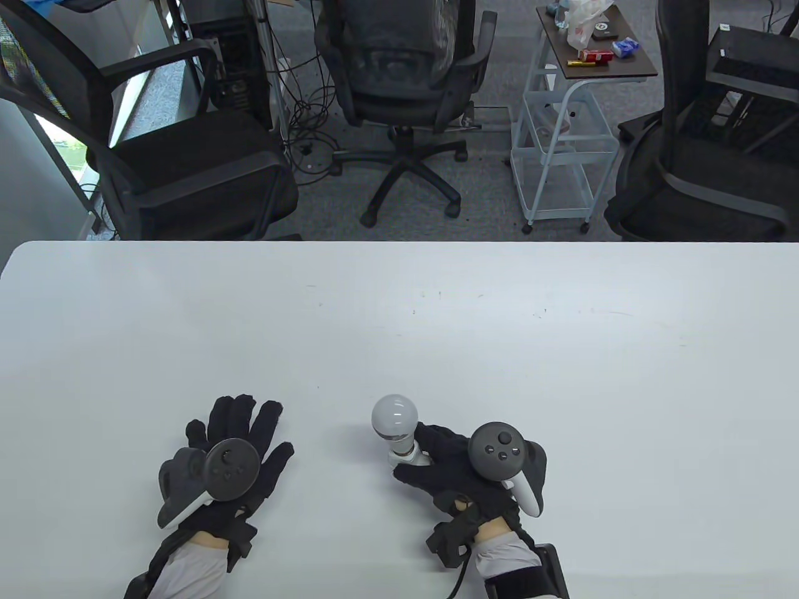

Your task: Screw light bulb into light bulb socket (Screw with left hand)

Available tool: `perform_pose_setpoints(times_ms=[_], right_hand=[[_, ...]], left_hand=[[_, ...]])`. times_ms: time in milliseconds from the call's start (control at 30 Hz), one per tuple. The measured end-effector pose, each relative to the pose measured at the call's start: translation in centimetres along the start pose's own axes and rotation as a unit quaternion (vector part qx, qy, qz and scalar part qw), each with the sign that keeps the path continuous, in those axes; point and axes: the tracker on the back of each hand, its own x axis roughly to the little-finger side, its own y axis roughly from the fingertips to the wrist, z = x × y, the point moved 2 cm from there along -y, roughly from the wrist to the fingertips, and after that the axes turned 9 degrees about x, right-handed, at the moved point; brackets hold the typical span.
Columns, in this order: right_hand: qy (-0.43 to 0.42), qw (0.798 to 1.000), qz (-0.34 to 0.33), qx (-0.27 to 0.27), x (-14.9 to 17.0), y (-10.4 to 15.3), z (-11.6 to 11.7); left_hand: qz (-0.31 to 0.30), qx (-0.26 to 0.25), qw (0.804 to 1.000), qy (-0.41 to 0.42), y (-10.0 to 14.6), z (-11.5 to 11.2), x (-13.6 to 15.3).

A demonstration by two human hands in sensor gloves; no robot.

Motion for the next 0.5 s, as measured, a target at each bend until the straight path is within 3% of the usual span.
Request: perform_pose_setpoints(times_ms=[300, 500], right_hand=[[-0.010, 0.996, 0.087, 0.017, 2.0, -2.0, 0.1], [-0.016, 0.989, 0.132, 0.061, 2.4, -6.7, -0.2]], left_hand=[[0.001, 0.044, 0.999, 0.011, -0.8, -1.3, 0.0], [0.005, 0.056, 0.998, 0.007, -1.2, -1.7, 0.1]])
